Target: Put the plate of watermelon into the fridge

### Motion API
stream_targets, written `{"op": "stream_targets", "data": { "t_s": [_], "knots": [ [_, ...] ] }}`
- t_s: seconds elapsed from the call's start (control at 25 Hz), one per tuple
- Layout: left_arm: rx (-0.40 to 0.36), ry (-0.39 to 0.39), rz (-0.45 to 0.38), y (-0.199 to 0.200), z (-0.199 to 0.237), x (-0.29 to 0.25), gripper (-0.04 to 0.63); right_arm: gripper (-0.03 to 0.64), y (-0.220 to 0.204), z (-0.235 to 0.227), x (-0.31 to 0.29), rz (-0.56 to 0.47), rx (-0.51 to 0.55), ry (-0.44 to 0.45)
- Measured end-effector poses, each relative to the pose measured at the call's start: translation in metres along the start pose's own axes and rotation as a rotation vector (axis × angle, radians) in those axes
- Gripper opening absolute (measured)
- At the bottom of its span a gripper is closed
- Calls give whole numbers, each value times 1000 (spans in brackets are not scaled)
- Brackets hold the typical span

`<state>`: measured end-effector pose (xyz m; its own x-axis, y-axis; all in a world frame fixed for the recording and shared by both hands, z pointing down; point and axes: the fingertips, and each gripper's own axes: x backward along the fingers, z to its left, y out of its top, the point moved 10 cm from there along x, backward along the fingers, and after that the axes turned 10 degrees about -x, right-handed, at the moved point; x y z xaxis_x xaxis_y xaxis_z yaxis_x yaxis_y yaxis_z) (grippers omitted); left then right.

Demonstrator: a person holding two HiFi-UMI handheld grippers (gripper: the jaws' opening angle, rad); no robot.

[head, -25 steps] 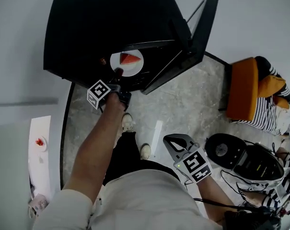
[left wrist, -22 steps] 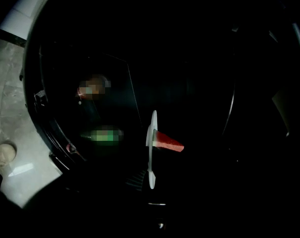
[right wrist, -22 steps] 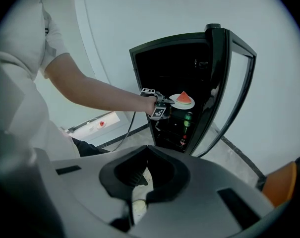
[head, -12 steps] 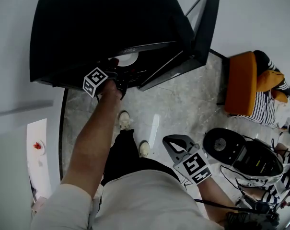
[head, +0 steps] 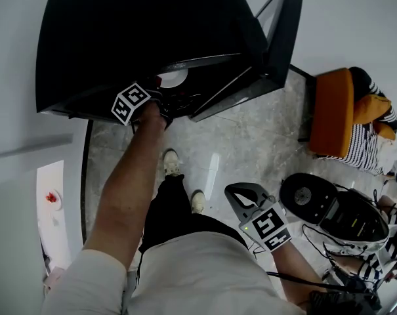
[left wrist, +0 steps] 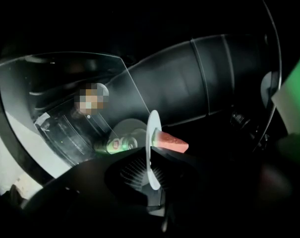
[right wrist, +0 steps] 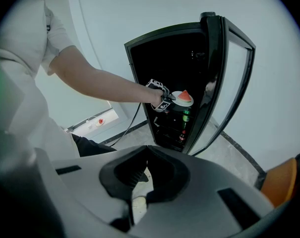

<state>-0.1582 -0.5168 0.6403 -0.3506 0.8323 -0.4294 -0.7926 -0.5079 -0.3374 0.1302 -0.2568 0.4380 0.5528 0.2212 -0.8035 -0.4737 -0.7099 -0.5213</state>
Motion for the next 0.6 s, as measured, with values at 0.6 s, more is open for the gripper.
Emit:
{"op": "stream_targets", "data": {
  "t_s": [0.6],
  "knots": [
    [-336, 241, 62, 2, -23, 0, 176, 14, -2, -6, 4, -11, -2, 11]
  ]
}}
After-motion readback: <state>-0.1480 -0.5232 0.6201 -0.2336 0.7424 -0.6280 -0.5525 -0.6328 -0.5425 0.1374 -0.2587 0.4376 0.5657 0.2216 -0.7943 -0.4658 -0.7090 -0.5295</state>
